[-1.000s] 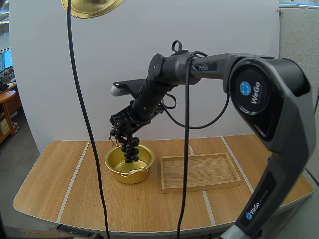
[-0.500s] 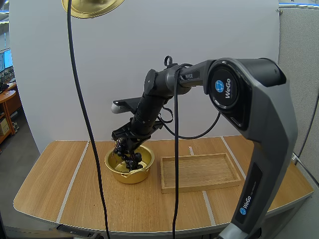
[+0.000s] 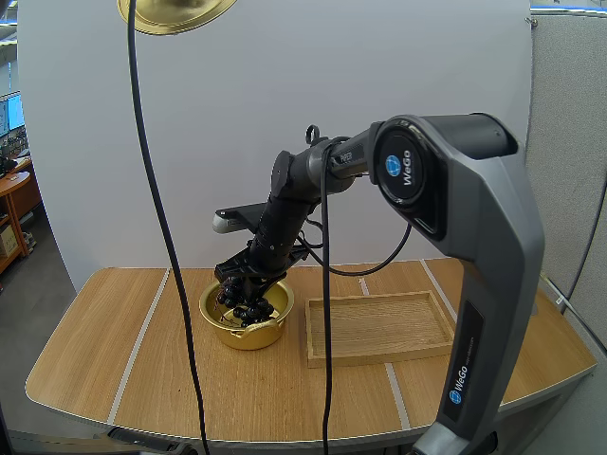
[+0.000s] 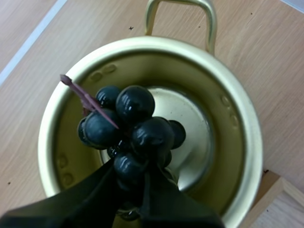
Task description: Open the pot, put the grape inside, and close it
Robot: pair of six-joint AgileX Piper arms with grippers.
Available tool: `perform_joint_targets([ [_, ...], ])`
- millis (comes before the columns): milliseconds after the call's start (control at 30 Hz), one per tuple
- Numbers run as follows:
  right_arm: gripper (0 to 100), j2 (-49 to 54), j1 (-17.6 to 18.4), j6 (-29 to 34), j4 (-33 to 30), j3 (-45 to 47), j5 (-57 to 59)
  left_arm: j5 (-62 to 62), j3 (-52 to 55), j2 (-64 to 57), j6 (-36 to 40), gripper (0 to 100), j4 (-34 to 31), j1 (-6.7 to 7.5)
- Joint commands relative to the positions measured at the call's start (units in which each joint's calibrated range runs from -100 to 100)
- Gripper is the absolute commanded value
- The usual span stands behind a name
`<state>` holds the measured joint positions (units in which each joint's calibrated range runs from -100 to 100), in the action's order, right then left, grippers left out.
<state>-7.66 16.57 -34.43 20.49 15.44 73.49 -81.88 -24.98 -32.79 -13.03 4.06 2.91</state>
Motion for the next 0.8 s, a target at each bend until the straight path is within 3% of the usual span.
perform_joint_targets([
  [0,0,-1.75,0.07,-0.65,-1.34,0.56,1.16,2.63,-0.42,-0.33,0.22,0,-0.23,0.18],
  [767,0,-5.67,0.07,-0.65,-2.20,-0.45,-0.97,2.63,-0.42,-0.33,0.22,0,-0.23,0.18],
])
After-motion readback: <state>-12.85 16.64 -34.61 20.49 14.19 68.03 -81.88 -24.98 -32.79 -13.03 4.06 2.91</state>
